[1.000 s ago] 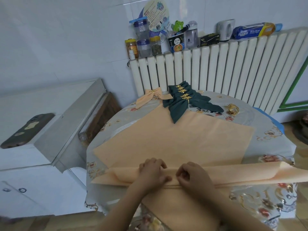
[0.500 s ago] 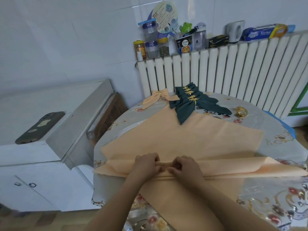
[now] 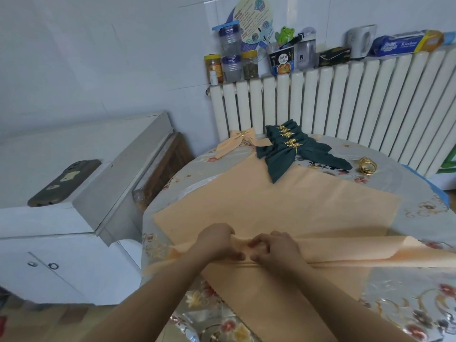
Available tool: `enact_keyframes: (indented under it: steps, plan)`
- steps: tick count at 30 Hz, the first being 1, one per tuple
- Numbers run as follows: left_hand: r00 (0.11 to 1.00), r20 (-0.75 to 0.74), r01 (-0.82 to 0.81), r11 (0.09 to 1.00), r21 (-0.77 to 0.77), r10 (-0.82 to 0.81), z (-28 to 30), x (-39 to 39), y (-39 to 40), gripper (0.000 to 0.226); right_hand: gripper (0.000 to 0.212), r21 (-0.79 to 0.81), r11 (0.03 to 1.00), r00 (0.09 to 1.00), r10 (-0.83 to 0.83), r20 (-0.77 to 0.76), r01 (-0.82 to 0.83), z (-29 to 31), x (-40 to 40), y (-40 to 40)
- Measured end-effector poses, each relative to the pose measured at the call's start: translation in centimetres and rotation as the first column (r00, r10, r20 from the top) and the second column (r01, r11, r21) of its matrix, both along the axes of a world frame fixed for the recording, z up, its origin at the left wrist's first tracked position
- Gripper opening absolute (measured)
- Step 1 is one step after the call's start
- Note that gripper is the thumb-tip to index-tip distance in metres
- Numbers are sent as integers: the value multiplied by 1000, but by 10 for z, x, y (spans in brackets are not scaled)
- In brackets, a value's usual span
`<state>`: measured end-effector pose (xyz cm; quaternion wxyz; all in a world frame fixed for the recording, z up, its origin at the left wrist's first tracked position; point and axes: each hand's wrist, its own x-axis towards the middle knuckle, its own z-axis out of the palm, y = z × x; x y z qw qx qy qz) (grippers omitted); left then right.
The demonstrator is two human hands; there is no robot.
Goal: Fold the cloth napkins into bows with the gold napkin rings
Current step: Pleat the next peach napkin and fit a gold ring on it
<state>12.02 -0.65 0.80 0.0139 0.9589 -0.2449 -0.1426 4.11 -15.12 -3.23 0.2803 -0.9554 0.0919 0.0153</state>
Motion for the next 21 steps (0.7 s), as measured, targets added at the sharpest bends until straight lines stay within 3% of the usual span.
enact_keyframes:
  steps: [3,7,12,16,21]
  plan:
    - [997,23,70,992,-108,-68,-1,-16,-4,25,35,2,1000,1000,-6,-14,6,2,0,0]
    - [973,-191,74,962,-263,-127,-1,-29,-5,32,30,30,1000,1000,-2,22,1,-2,-3,-3]
    - [911,-395,35,978,-205,-115,9,-26,-2,36,28,138,989,998,52,22,-55,-1,-8,-16]
    - [932,-266,175,949,-263,-245,0,-27,9,36,46,175,983,999,50,-17,-47,5,-14,-15]
    - [939,-47,296,873,-387,-340,-17,-30,15,32,20,48,981,977,190,-98,-186,18,-14,-19]
